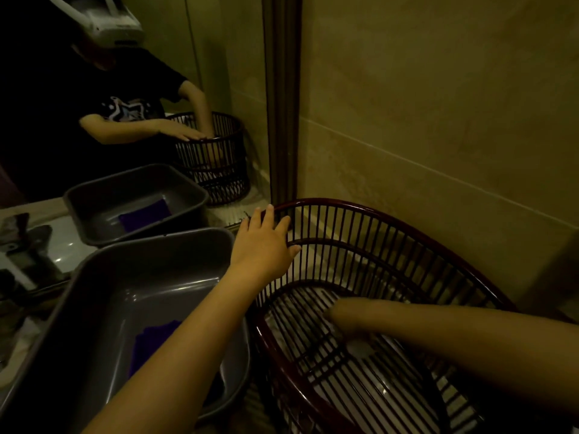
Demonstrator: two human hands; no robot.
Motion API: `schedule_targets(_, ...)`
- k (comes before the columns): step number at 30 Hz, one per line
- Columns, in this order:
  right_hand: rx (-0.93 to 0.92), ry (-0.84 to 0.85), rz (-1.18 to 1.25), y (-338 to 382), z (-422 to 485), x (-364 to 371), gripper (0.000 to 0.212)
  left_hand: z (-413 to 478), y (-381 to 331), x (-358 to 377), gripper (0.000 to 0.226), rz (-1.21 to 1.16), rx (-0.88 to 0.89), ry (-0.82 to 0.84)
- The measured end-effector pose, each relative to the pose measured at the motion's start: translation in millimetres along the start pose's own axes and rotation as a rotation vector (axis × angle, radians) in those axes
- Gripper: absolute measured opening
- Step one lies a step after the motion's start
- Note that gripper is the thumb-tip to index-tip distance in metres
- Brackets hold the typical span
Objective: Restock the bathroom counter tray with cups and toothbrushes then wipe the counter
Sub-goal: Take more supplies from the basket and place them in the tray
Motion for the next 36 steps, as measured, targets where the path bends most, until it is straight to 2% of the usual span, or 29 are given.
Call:
schedule_targets(1,0.003,-0.014,0.07,5.2,-3.0,-22.1,0.037,1.1,-0.1,-1.9,0.063,-0.04,-0.006,-0.017)
schedule_targets(2,-0.033,-0.096,0.163,5.8,-8.8,-42.6,0.035,0.0,-0.5,-4.8,0.06,-0.103,0.002,-0.042)
schedule_targets(6,-0.277,-0.444,0.695,-7.0,-63.9,-117.4,0.003,-3.7,5.3,-31.0,0.04,-0.804,-0.154,-0.2)
schedule_targets(8,-0.416,-0.591,0.916,-3.0,-94.7,-142.6,0.01,-9.5,11.3,-42.3,0.034,-1.036,-0.241,-0.283)
schedule_targets(12,-0.539,-0.802,0.974,20.9,-124.8,-167.6,0.016,-25.9,3.9,-59.9,0.034,-1.454,-0.23,-0.174)
schedule_targets(15,-0.501,-0.845,0.915,39.1,-128.7,-171.7,0.015,-37.3,-0.5,-76.8,0.023,-1.506,-0.178,-0.203)
schedule_targets(20,-0.487,-0.788,0.905,56.9,-134.4,-174.1,0.024,-53.7,8.0,-92.9,0.012,-1.51,-0.23,-0.264)
schedule_targets(22,-0.53,-0.741,0.978,59.8,-138.4,-174.2,0.026,-57.4,14.9,-94.1,0.012,-1.581,-0.332,-0.291)
schedule_targets(25,-0.581,-0.732,1.096,61.4,-142.9,-178.1,0.024,-60.6,32.0,-90.3,0.017,-1.81,-0.56,-0.307)
schedule_targets(27,-0.63,-0.705,1.153,66.4,-144.0,-181.1,0.032,-64.9,41.2,-85.3,0.025,-1.832,-0.609,-0.267)
schedule_targets(29,-0.666,-0.677,1.183,75.4,-142.6,-182.0,0.038,-68.3,44.2,-81.2,0.032,-1.775,-0.537,-0.156)
schedule_targets(32,-0.691,-0.724,1.187,90.6,-138.7,-183.7,0.037,-71.3,44.1,-79.2,0.044,-1.771,-0.294,-0.027)
schedule_targets(34,-0.708,-0.786,1.161,98.4,-136.9,-186.9,0.033,-74.3,49.0,-79.4,0.038,-1.708,-0.233,-0.061)
schedule_targets(36,-0.72,-0.832,1.1,105.3,-134.3,-189.5,0.032,-78.1,57.7,-77.7,0.028,-1.619,-0.252,-0.124)
Point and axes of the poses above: each hand's wrist, its own z-axis towards the middle knuckle, its own x-axis out of the palm, y = z × x, the point moved 2 cm from there along z, towards the middle knuckle, and after that the axes turned 1 degree about z, right-handed, at the moved point
